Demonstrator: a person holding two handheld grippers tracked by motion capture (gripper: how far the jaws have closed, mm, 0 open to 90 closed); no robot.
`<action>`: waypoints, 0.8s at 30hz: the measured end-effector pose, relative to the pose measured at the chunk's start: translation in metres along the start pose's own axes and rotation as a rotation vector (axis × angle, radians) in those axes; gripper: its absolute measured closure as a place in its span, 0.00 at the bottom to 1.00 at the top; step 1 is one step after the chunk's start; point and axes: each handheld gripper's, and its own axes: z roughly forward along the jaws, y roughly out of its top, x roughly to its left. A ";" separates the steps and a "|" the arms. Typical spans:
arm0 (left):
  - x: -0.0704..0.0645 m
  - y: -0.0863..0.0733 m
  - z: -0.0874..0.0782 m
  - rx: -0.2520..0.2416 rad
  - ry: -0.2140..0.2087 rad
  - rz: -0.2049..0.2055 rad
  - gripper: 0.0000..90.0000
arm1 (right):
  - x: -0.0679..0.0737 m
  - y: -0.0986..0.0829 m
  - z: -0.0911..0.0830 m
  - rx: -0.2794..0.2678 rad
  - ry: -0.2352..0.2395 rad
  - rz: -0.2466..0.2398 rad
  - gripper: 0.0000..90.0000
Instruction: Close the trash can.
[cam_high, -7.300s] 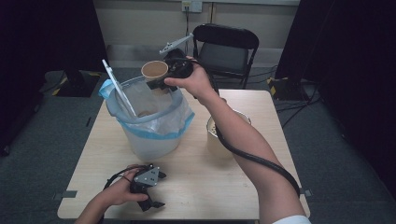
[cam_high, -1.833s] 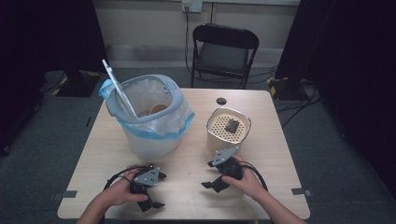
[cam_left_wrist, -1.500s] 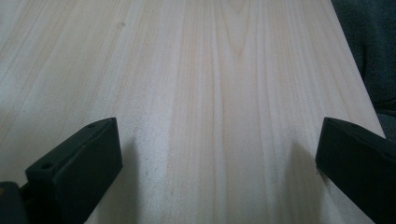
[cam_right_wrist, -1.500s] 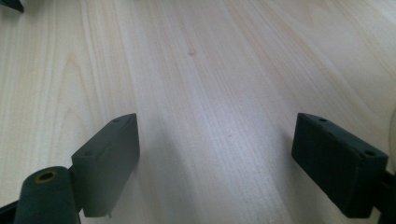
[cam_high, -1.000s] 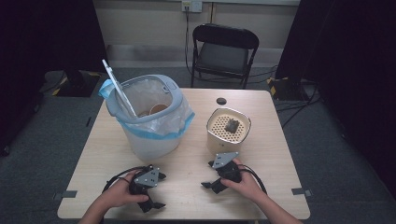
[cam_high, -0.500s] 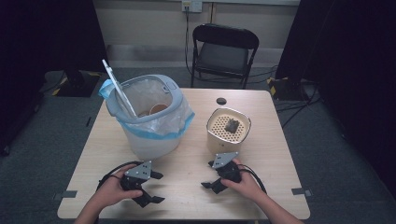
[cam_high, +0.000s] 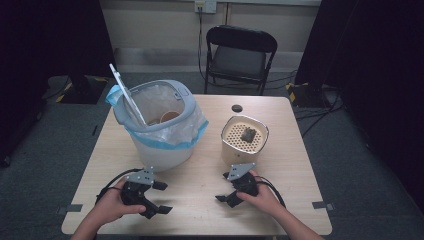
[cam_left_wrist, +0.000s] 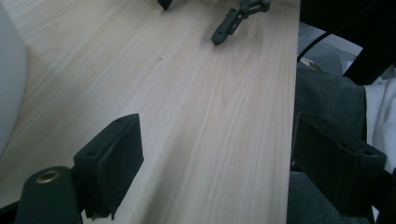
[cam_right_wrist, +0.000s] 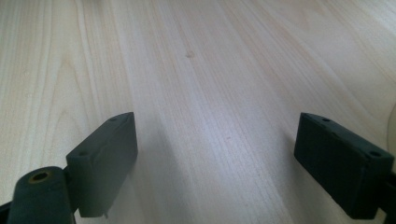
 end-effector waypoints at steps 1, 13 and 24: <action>0.000 0.000 -0.002 0.001 0.008 -0.007 0.18 | 0.000 0.000 0.000 -0.002 0.003 -0.001 0.14; -0.001 0.018 -0.036 -0.016 0.000 -0.089 0.19 | 0.000 0.000 0.000 -0.001 0.002 0.000 0.14; -0.004 0.031 -0.064 -0.025 0.045 -0.101 0.20 | 0.000 0.000 0.000 -0.001 0.002 0.000 0.14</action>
